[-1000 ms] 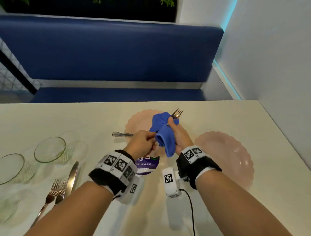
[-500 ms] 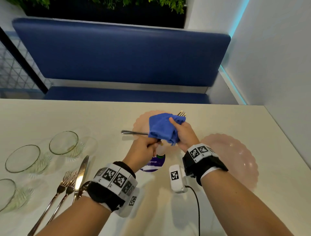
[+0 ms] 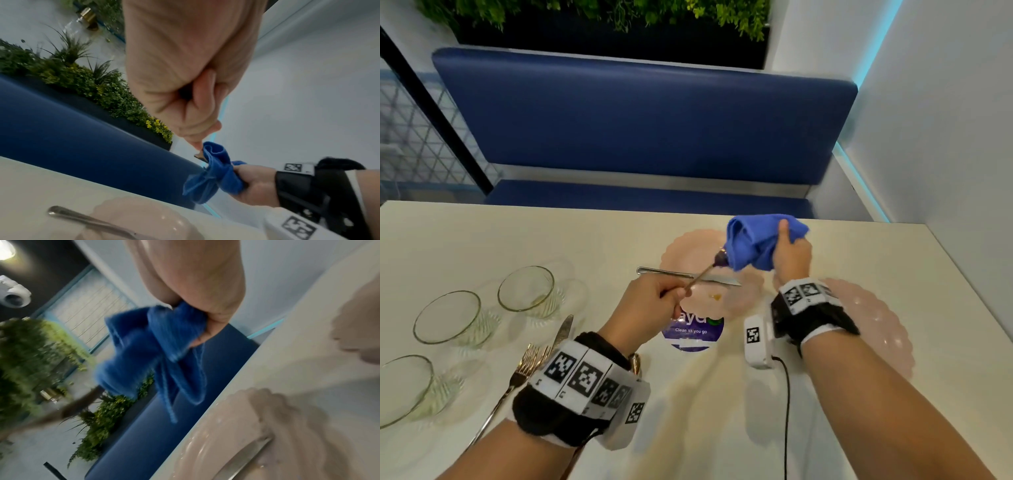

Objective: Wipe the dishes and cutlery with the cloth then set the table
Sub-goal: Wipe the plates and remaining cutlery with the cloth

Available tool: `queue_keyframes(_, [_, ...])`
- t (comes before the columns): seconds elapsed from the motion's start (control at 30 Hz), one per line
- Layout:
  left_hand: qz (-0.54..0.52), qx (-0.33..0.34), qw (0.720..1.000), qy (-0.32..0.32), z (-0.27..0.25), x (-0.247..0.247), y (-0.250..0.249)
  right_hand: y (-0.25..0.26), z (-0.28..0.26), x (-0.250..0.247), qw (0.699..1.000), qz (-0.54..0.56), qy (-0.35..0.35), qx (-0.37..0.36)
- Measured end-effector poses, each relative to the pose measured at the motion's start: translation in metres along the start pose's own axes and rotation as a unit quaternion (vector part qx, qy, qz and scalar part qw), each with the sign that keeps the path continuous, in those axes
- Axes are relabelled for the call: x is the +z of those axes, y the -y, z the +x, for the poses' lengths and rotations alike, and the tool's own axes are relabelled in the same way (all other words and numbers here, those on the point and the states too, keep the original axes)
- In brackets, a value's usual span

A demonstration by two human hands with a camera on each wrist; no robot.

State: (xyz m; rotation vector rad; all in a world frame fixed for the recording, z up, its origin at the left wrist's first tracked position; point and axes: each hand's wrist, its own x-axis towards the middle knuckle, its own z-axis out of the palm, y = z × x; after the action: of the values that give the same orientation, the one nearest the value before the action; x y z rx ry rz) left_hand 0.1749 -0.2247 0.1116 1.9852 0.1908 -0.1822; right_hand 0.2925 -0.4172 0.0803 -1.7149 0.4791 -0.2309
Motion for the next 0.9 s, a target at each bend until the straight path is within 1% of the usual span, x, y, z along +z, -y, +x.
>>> queue_keyframes(0.07, [-0.024,-0.005,0.999,-0.040,-0.003,-0.003,0.003,-0.006,0.006,-0.012,1.000,0.010,0.000,0.008])
queue_keyframes(0.13, [-0.057,0.010,0.995,-0.084,-0.001,0.001,0.003,-0.010,0.001,-0.014,0.999,0.007,0.041,0.031])
queue_keyframes(0.17, [-0.066,0.018,0.993,-0.093,0.001,0.006,0.002,-0.010,-0.004,-0.012,0.996,0.018,0.064,0.052])
queue_keyframes(0.23, [-0.071,0.027,0.994,-0.082,0.003,0.021,-0.003,-0.001,-0.021,-0.010,0.982,0.102,0.126,0.096])
queue_keyframes(0.27, [-0.076,0.026,0.994,-0.071,0.003,0.030,-0.004,0.005,-0.028,-0.008,0.965,0.162,0.169,0.117])
queue_keyframes(0.33, [-0.098,0.016,0.993,-0.067,0.002,0.044,-0.004,0.017,-0.041,-0.007,0.906,0.288,0.272,0.151])
queue_keyframes(0.4, [-0.125,0.008,0.989,-0.079,0.001,0.052,-0.003,0.024,-0.046,-0.006,0.849,0.390,0.314,0.169])
queue_keyframes(0.43, [-0.134,0.008,0.987,-0.084,0.000,0.054,-0.003,0.024,-0.045,-0.006,0.822,0.423,0.332,0.188])
queue_keyframes(0.47, [-0.140,0.011,0.986,-0.087,-0.002,0.055,-0.004,0.021,-0.043,-0.007,0.802,0.447,0.343,0.197])
queue_keyframes(0.5, [-0.145,0.015,0.985,-0.089,-0.003,0.055,-0.005,0.018,-0.038,-0.006,0.803,0.455,0.336,0.190])
queue_keyframes(0.53, [-0.148,0.019,0.985,-0.092,-0.004,0.055,-0.005,0.017,-0.034,-0.006,0.813,0.453,0.321,0.178])
queue_keyframes(0.57, [-0.147,0.022,0.985,-0.092,-0.004,0.055,-0.006,0.016,-0.034,-0.006,0.834,0.432,0.310,0.152])
queue_keyframes(0.63, [-0.136,0.035,0.986,-0.090,-0.005,0.056,-0.009,0.018,-0.033,-0.001,0.859,0.394,0.309,0.104])
queue_keyframes(0.73, [-0.108,0.070,0.989,-0.077,-0.010,0.058,-0.012,0.019,-0.030,0.008,0.907,0.313,0.278,0.053])
queue_keyframes(0.8, [-0.101,0.070,0.991,-0.049,-0.011,0.053,-0.013,0.018,-0.026,0.010,0.923,0.290,0.248,0.045])
queue_keyframes(0.9, [-0.067,0.031,0.997,0.022,-0.012,0.038,-0.009,0.013,-0.022,0.009,0.931,0.291,0.213,0.057])
